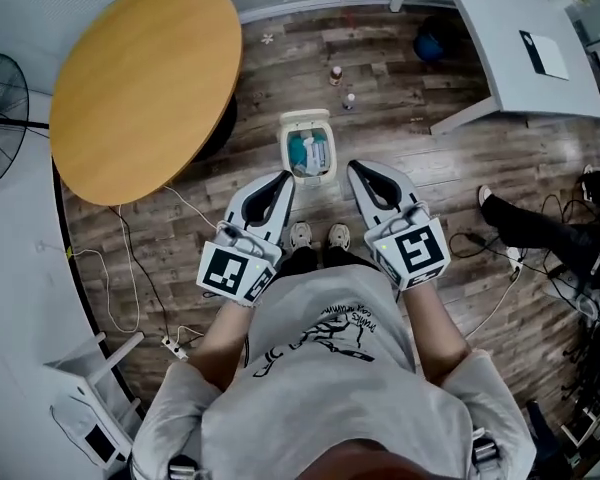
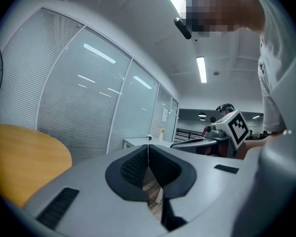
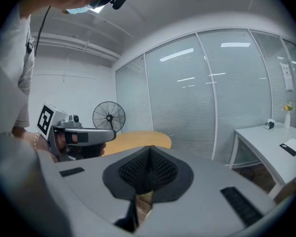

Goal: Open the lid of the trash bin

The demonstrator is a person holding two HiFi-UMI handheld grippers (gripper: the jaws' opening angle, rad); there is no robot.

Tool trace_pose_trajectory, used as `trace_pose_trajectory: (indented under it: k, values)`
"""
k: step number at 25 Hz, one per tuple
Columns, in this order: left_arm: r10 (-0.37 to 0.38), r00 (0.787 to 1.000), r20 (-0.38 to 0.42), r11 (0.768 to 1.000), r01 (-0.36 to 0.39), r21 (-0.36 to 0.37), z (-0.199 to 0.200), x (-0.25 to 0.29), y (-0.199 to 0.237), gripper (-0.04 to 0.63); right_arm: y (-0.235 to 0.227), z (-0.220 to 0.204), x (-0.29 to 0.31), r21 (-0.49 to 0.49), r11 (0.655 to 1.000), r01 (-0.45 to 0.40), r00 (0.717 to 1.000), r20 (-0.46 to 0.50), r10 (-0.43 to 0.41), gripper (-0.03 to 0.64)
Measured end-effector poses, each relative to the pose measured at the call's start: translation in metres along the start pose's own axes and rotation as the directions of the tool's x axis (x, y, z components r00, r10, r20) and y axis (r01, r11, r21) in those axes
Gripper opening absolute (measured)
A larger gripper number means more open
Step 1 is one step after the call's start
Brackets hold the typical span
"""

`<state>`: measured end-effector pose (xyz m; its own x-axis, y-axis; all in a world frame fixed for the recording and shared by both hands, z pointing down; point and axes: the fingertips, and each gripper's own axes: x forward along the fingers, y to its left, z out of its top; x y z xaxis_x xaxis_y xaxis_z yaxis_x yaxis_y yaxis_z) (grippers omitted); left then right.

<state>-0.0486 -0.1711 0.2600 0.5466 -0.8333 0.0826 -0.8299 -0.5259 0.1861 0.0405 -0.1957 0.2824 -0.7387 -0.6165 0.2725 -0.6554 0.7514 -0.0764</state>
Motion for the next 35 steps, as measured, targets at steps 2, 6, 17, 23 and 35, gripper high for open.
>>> trace_pose_trajectory:
  k: [2,6,17,23,35]
  values:
    - [0.005,1.000,0.009,1.000,-0.005,0.001,0.012,-0.005,-0.003,0.020,0.002,0.013,-0.006,-0.002,1.000,0.012,1.000,0.000,-0.012,0.006]
    - [0.018,0.999,0.036,1.000,-0.017,-0.006,0.035,-0.011,-0.007,0.020,0.004,0.047,-0.019,-0.021,1.000,0.015,0.999,0.047,-0.014,0.006]
    - [0.035,0.994,0.108,0.996,-0.043,0.072,0.103,-0.029,-0.010,0.020,0.009,0.109,-0.045,-0.070,0.996,0.063,0.991,0.127,-0.054,0.006]
    - [0.035,0.989,0.142,0.994,-0.049,0.094,0.125,-0.035,-0.016,0.020,0.013,0.128,-0.054,-0.084,0.993,0.084,0.984,0.161,-0.070,0.006]
    - [0.048,0.987,0.156,0.993,-0.064,0.102,0.137,-0.037,-0.019,0.020,0.004,0.144,-0.062,-0.091,0.990,0.111,0.979,0.184,-0.093,0.005]
